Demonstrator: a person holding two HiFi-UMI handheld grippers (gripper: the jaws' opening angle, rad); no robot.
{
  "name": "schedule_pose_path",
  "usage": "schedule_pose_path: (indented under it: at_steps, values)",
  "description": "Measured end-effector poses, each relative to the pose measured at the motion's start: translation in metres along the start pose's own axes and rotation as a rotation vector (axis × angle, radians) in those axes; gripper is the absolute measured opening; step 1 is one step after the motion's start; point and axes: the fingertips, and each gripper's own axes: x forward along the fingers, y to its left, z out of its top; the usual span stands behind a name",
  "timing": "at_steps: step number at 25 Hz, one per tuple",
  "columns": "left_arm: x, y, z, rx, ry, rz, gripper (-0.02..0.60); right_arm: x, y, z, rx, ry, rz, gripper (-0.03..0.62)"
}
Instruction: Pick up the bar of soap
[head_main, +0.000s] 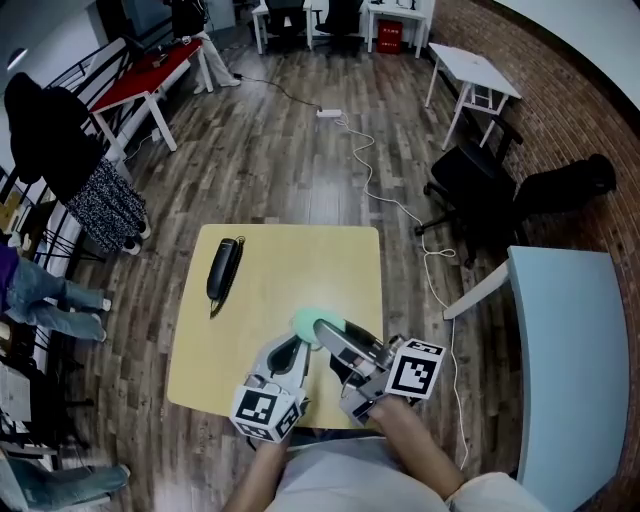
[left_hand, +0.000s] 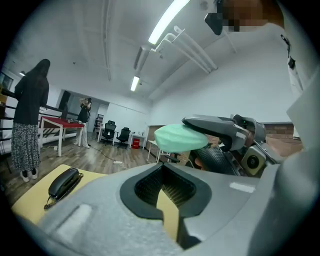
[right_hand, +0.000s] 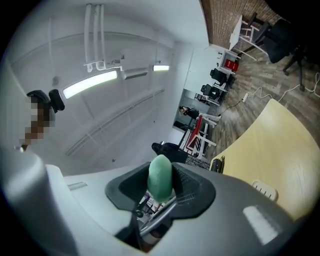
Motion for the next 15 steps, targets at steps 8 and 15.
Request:
schedule_pose_path:
  at_steps: [8, 15]
  values:
    - [-0.020, -0.013, 0.035, 0.008, -0.075, -0.024, 0.005, -0.004, 0.036, 0.015, 0.022, -0.050, 0.089, 0.127]
    - [-0.026, -0.022, 0.051, -0.004, -0.108, -0.036, 0.005, -0.013, 0.047, 0.020, 0.039, -0.076, 0.123, 0.127]
